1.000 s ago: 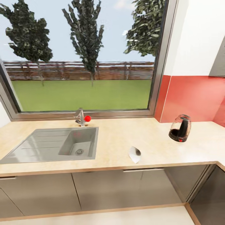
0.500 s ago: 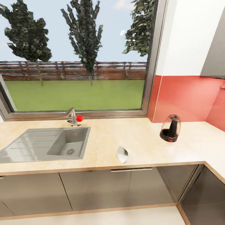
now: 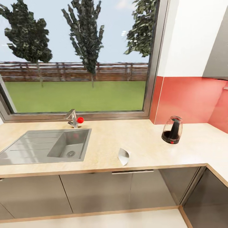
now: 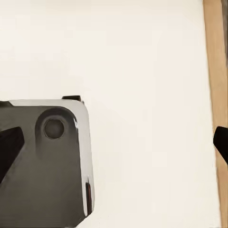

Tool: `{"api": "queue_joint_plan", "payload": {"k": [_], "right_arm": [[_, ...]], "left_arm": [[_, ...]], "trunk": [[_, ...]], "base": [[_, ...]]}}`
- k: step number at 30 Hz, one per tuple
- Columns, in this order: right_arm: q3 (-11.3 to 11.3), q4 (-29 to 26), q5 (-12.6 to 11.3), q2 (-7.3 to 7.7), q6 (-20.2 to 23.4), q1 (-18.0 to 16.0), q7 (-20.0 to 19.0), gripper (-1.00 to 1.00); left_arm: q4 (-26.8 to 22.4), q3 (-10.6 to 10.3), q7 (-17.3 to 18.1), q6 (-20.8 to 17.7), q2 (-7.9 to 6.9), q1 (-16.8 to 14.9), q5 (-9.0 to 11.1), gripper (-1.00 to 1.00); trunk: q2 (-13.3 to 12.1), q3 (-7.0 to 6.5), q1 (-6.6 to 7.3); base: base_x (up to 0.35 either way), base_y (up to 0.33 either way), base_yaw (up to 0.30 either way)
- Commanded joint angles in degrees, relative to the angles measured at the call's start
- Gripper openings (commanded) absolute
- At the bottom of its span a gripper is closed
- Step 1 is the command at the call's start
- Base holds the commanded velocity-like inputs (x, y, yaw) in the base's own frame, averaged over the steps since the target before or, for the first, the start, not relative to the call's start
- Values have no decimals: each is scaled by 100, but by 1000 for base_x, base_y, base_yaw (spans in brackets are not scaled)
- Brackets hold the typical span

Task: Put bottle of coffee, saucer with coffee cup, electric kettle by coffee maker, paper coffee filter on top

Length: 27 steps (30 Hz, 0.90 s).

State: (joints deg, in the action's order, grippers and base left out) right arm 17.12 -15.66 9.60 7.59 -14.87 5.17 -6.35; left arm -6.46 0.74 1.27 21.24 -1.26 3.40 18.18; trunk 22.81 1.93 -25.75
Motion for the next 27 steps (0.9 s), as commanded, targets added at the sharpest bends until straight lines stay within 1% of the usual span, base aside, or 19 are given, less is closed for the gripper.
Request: {"api": "queue_joint_plan", "payload": {"k": [1,3,4,5,6,7,8,11,14,15,18,19,20,21,22,23,24,26,27], "right_arm": [[53,-242,-246,-70,24,1,-17,100],[31,-788,-774,-208,125,1,55,100],[14,-1087,-905,-285,204,1,88,100],[8,-1238,-937,-326,256,1,106,100],[-7,-1556,-939,-415,396,1,152,100],[-16,-1915,-864,-510,579,1,224,100],[-20,-2109,-808,-558,681,1,269,100],[-31,-3301,-450,-814,1237,1,542,100],[-43,-4006,-334,-958,1428,1,628,100],[-46,-4381,-300,-1043,1546,1,654,100],[-49,-5138,-271,-1146,1942,1,683,100],[-46,-5670,-289,-1180,2323,1,674,100],[-45,-6028,-309,-1197,2595,1,663,100],[-44,-6207,-316,-1206,2737,1,659,100],[-47,-6693,-336,-1240,3184,1,651,100],[-50,-6829,-343,-1254,3333,1,650,100],[-55,-7036,-353,-1300,3611,1,648,100],[-115,-7261,-364,-1427,4044,-6,647,100],[-136,-7293,-365,-1464,4111,-13,650,100]], "left_arm": [[-9,5,13,4,-9,2,23,100],[-7,5,13,4,-17,2,24,100],[-6,5,13,4,-21,2,25,100],[-6,5,13,4,-23,2,26,100],[-5,5,13,5,-28,2,26,100],[-5,5,13,8,-36,2,25,100],[-4,5,13,9,-40,2,24,100],[-4,3,16,11,-54,2,20,100],[-4,4,20,12,-58,2,19,100],[-4,3,30,12,-66,2,19,100],[9,1,41,12,-77,2,19,100],[15,0,45,12,-81,2,19,100],[18,2,46,17,-82,2,19,100],[19,2,47,25,-81,2,19,100],[21,1,47,102,-79,2,19,100],[23,0,48,145,-78,2,19,100],[29,-2,48,234,-79,2,19,100],[54,-3,49,346,-83,2,19,100],[62,-3,49,360,-83,2,19,100]], "trunk": [[10,10,-3],[10,10,-3],[10,10,-3],[10,10,-3],[10,10,-3],[10,10,-3],[10,10,-3],[10,10,-3],[10,10,-3],[10,10,-3],[10,10,-3],[10,10,-3],[10,10,-3],[10,10,-3],[10,10,-3],[10,10,-3],[10,10,-3],[10,10,-3],[10,10,-3]], "base": [[0,0,0],[0,0,0],[0,0,0],[0,0,0],[0,0,0],[0,0,0],[0,0,0],[0,0,0],[0,0,0],[0,0,0],[0,0,0],[0,0,0],[0,0,0],[0,0,0],[0,0,0],[0,0,0],[0,0,0],[0,0,0],[0,0,0]]}}
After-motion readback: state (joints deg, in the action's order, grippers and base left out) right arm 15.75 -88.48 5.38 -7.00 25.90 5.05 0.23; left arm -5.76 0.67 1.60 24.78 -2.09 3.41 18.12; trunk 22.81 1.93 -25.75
